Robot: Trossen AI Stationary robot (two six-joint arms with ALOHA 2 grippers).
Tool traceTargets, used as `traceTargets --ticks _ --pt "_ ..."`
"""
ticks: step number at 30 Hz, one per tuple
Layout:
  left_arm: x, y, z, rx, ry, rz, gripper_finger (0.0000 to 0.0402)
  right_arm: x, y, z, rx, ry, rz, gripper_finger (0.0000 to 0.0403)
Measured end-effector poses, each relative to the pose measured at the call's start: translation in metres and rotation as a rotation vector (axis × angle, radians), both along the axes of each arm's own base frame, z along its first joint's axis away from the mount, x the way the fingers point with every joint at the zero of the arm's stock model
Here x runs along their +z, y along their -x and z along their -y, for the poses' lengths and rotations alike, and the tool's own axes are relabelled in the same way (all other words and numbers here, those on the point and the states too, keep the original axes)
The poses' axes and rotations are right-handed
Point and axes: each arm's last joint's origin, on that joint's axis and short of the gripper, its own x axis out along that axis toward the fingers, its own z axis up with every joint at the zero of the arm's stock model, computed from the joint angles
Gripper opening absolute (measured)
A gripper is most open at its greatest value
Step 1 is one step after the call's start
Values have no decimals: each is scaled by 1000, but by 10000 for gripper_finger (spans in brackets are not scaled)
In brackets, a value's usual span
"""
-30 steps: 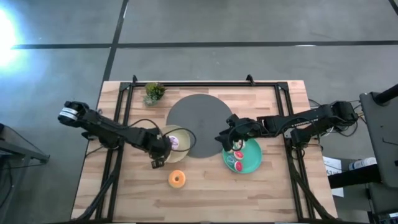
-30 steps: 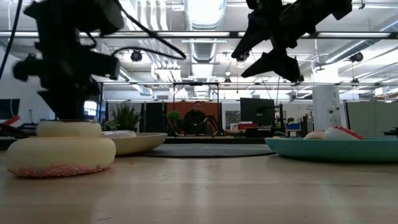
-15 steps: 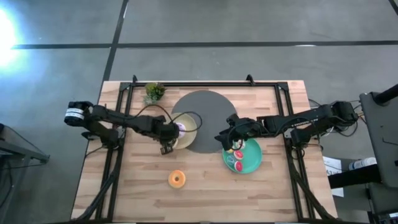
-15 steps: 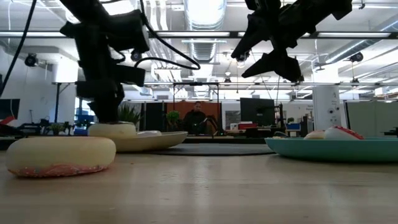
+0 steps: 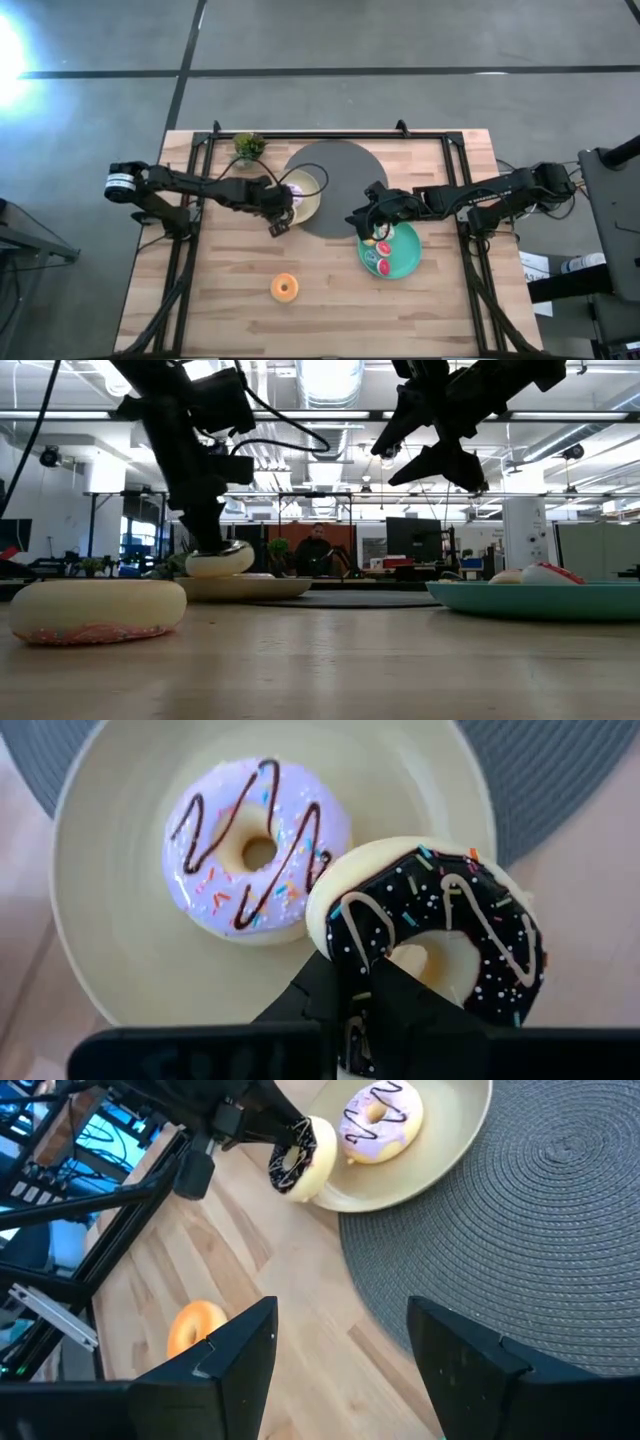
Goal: Pick & Place donuts
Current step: Put the large black donut on the brown plate
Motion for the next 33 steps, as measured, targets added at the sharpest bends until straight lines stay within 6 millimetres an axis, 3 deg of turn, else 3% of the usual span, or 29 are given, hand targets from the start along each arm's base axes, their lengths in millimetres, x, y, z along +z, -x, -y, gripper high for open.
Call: traceTargets --ticks 11,21,28,33 --pt "25 -7 -6 45 -107 82 7 0 0 2 -23 17 0 215" --pt "-6 11 -10 68 -148 -28 12 0 0 3 -27 20 -2 215" --pt "-3 8 -11 68 -139 12 83 0 0 4 -31 20 -1 215" --pt "-6 14 -10 76 -111 -52 131 1 -1 5 -35 17 11 215"
